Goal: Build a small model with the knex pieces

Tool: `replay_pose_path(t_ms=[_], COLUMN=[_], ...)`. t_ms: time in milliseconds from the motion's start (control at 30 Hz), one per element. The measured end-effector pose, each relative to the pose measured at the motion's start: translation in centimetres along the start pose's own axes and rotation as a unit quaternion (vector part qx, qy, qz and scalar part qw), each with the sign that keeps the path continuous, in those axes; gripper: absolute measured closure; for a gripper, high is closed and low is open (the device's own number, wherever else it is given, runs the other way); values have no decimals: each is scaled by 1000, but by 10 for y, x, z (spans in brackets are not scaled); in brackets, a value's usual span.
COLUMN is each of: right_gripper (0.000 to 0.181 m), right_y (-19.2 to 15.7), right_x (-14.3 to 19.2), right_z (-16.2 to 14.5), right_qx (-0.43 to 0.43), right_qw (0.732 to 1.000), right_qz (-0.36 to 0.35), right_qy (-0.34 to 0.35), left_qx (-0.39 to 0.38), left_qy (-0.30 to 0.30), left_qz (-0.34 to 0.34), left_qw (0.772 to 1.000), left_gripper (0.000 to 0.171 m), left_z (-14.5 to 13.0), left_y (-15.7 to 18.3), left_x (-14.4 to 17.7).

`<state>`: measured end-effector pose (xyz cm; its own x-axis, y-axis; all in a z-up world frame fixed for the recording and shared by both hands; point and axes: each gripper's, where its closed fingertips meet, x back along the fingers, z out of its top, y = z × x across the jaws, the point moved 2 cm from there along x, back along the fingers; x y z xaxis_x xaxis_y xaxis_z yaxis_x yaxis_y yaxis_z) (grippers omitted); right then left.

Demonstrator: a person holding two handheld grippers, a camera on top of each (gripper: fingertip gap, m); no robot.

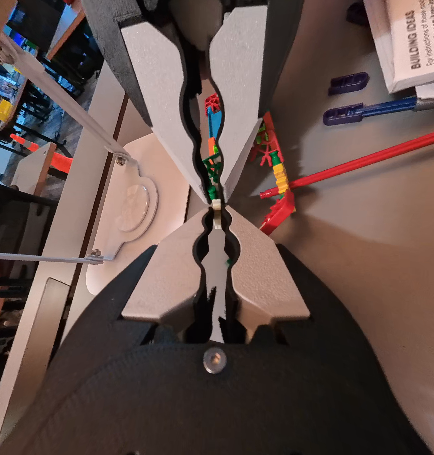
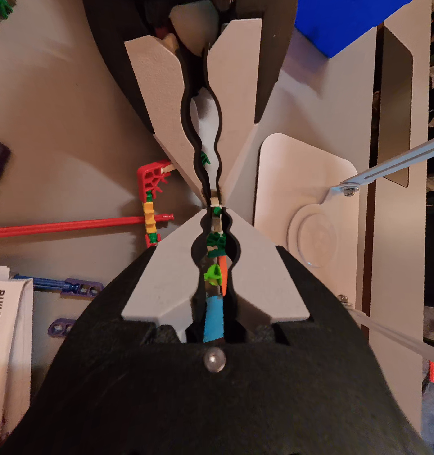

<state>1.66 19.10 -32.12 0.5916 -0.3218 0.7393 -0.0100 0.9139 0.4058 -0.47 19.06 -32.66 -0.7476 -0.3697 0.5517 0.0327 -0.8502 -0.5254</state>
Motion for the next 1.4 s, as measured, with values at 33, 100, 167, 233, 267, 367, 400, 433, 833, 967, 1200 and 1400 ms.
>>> replay_pose_path(t_ms=[33, 100, 167, 233, 267, 367, 400, 433, 833, 967, 1200, 1400], right_gripper=[177, 178, 179, 179, 179, 178, 177, 176, 178, 178, 154, 153], right_y=[0, 0, 0, 0, 1, 2, 3, 4, 8, 10, 16, 18], right_x=[0, 0, 0, -1, -2, 0, 0, 0, 0, 1, 8, 45], right_z=[0, 0, 0, 0, 1, 0, 0, 0, 0, -3, -6, -13], right_qx=[3, 21, 31, 34, 25, -40, -64, -86, -209, -245, -189, -168], right_qw=[1000, 1000, 999, 999, 999, 999, 997, 995, 966, 948, 976, 985], right_qz=[-1, -11, -17, -22, -21, 14, 25, 35, 151, 199, 108, 28], right_qy=[2, 2, -8, -12, -11, 9, 20, 29, 35, 45, 11, -26], left_qx=[7, 10, 41, 61, 62, 62, 65, 76, 116, 143, 144, 146], left_qy=[0, 0, 6, 5, 4, 8, 4, 3, -29, -19, -17, -18], left_qz=[0, 6, 1, -3, -3, -11, -14, -21, -32, -55, -55, -62], left_qw=[1000, 1000, 999, 998, 998, 998, 998, 997, 992, 988, 988, 987], left_gripper=[168, 168, 168, 168, 168, 168, 168, 168, 158, 160, 161, 159], left_z=[1, 0, -1, -1, -1, 0, -1, -1, -7, -6, -8, -6], left_y=[0, -1, -1, -2, -3, -2, -3, -3, -5, -3, -4, -2], left_x=[0, -1, -1, -1, -1, 0, 0, 0, -1, -3, -6, -5])
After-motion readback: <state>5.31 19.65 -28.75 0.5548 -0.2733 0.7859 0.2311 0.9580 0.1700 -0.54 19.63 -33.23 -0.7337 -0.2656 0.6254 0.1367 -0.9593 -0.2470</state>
